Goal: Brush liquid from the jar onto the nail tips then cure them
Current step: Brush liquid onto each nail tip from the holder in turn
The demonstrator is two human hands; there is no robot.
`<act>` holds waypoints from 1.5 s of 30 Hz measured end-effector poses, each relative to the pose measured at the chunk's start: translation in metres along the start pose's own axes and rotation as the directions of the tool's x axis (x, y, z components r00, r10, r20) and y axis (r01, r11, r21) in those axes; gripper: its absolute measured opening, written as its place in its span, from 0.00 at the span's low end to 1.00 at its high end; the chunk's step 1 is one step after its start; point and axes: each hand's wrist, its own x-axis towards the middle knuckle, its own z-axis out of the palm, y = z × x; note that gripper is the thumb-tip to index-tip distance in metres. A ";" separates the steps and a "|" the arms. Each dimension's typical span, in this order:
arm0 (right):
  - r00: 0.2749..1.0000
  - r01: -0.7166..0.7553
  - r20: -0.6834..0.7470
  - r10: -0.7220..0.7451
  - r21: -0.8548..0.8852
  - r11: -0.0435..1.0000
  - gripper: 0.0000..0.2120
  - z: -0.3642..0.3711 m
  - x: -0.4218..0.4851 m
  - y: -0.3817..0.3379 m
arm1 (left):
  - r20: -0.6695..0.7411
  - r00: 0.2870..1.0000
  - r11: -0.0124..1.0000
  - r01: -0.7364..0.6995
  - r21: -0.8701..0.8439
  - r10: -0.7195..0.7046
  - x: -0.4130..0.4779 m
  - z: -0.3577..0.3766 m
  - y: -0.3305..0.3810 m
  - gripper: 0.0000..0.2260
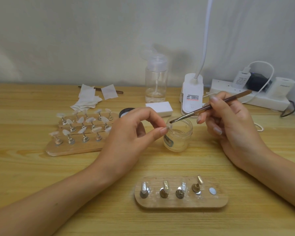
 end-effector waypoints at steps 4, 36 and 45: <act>0.998 0.016 0.065 -0.014 -0.033 0.999 0.10 0.002 -0.001 0.000 | 0.000 1.000 1.000 0.001 0.000 -0.001 0.000 0.000 0.000 0.07; 0.995 0.094 0.046 -0.093 -0.014 0.995 0.14 0.000 -0.002 -0.001 | 0.025 0.997 0.997 0.070 -0.044 -0.069 -0.002 -0.001 0.005 0.04; 0.993 0.119 0.009 -0.118 -0.032 0.992 0.14 0.000 -0.003 -0.001 | 0.023 0.997 0.995 0.081 -0.052 -0.080 -0.003 -0.001 0.005 0.04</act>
